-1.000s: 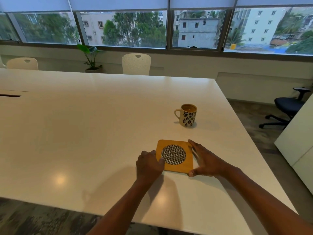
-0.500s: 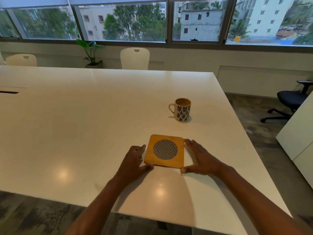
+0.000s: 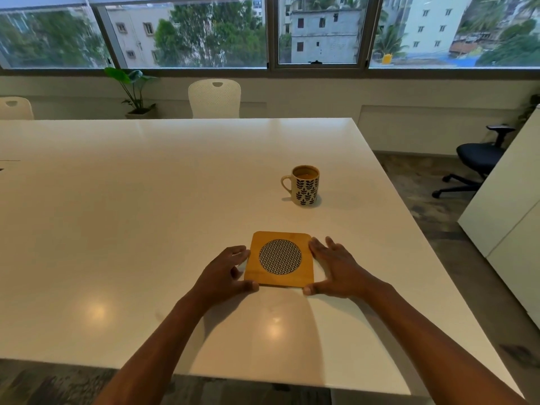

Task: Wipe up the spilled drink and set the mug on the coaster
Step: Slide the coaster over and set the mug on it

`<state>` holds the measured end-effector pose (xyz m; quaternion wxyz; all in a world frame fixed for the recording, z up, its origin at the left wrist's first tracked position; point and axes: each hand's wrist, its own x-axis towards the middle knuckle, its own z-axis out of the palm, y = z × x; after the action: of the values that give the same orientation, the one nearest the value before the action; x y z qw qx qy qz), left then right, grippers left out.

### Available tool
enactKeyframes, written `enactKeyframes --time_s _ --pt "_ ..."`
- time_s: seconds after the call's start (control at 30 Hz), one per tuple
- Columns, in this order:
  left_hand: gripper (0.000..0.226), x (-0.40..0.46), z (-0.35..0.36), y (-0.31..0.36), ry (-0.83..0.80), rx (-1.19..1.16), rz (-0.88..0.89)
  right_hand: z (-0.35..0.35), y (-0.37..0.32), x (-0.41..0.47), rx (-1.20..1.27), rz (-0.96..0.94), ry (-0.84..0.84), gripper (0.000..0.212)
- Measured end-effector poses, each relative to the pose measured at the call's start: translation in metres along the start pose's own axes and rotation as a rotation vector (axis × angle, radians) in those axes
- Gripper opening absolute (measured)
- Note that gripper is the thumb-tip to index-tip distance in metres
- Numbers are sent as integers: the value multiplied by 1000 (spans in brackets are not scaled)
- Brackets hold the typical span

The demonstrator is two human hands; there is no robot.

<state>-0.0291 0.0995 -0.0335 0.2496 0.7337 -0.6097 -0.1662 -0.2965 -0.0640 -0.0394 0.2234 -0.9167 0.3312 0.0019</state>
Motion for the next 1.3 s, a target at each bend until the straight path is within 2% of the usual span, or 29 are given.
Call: enactKeyframes --time_s 0.27,0.37,0.43,0.47,0.57,0.77,1.1,1.3 --pt "92 3 -1 -6 -32 -25 6 0 -4 -2 8 -16 14 122" --pt "80 10 -9 -3 10 -122 -74 -1 -4 -2 74 38 168 88" --pt "70 20 -13 3 99 -193 -140 -1 0 2 -29 140 274 67" --pt "65 27 -14 6 135 -218 -162 -1 1 5 -79 205 292 63" --pt "52 52 -14 17 196 -331 -209 4 3 10 -130 330 297 64" --pt "43 104 -12 32 229 -505 -195 13 2 12 -184 375 328 64" --pt "41 176 -14 43 155 -572 -171 15 0 12 -231 395 328 65" --pt "35 208 -5 53 167 -615 -197 15 -2 10 -232 400 349 65"
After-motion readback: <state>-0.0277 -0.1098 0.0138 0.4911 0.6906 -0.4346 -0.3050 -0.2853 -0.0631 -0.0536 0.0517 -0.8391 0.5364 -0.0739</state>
